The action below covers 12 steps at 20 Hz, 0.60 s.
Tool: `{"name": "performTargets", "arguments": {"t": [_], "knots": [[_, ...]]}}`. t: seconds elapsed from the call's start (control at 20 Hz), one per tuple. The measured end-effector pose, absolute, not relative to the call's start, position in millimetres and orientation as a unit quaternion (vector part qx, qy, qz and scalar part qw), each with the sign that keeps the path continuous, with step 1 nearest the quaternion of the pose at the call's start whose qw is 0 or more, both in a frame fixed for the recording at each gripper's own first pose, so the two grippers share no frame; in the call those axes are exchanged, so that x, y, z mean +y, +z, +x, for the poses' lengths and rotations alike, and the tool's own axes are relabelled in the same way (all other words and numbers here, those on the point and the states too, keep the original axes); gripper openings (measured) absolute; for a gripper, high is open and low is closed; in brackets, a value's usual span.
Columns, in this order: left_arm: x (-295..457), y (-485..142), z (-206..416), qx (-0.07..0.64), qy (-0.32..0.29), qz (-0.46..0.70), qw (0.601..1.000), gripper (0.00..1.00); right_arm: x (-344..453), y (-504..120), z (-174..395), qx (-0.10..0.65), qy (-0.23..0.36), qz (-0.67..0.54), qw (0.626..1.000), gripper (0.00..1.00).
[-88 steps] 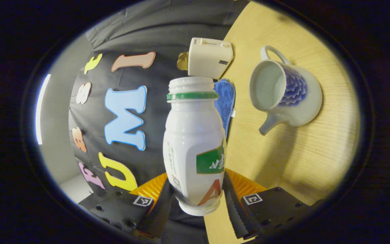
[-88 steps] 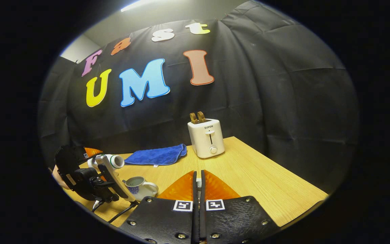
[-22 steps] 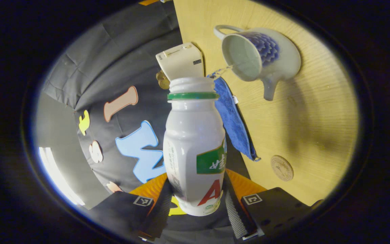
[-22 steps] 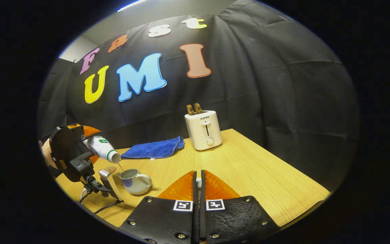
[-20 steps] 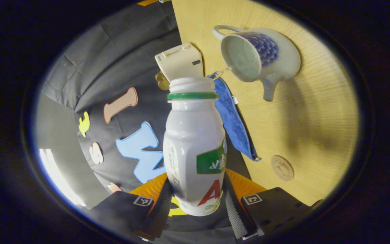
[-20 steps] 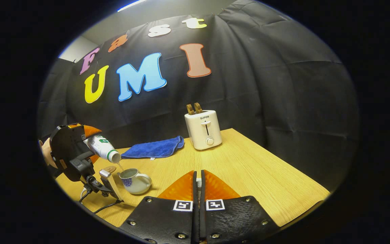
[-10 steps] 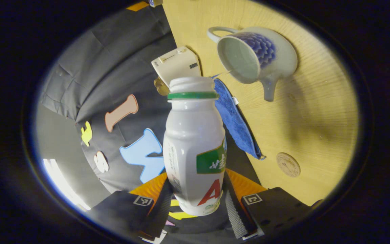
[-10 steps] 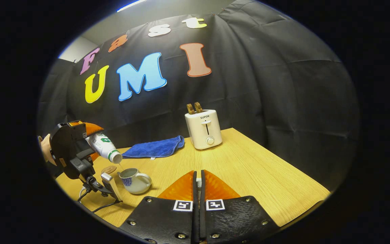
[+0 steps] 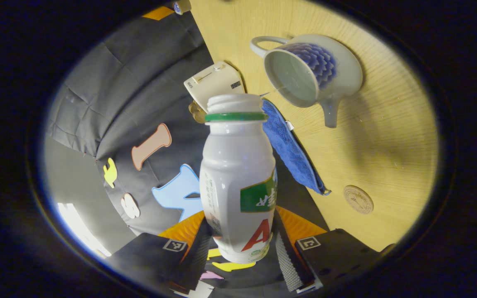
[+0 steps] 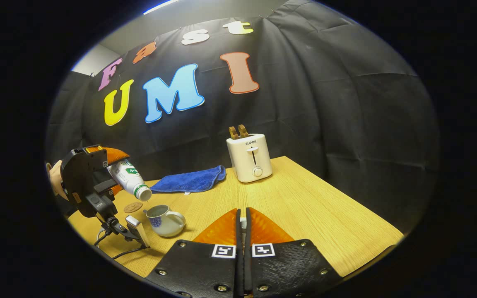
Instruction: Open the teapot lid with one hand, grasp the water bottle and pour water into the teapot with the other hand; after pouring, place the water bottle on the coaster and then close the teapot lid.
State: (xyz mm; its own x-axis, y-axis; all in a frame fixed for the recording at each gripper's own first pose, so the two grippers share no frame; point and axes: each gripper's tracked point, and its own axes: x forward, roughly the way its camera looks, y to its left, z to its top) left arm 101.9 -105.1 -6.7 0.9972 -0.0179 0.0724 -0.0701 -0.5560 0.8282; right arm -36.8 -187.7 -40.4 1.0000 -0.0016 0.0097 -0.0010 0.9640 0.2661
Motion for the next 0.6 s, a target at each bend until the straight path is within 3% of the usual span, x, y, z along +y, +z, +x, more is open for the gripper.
{"name": "performTargets", "arguments": {"t": [0.3,0.55,0.6], "knots": [[-107,-3,103,-0.033,0.028,0.885,0.463,0.81,-187,-41,-36,-0.004,0.0,0.132,0.991,0.0],[-86,-18,109,0.003,0.017,0.83,0.557,0.81,-187,-40,-37,-0.003,-0.001,0.132,0.991,0.0],[-82,-23,111,0.013,0.015,0.813,0.582,0.87,-187,-41,-36,-0.002,-0.001,0.131,0.991,0.0]]}}
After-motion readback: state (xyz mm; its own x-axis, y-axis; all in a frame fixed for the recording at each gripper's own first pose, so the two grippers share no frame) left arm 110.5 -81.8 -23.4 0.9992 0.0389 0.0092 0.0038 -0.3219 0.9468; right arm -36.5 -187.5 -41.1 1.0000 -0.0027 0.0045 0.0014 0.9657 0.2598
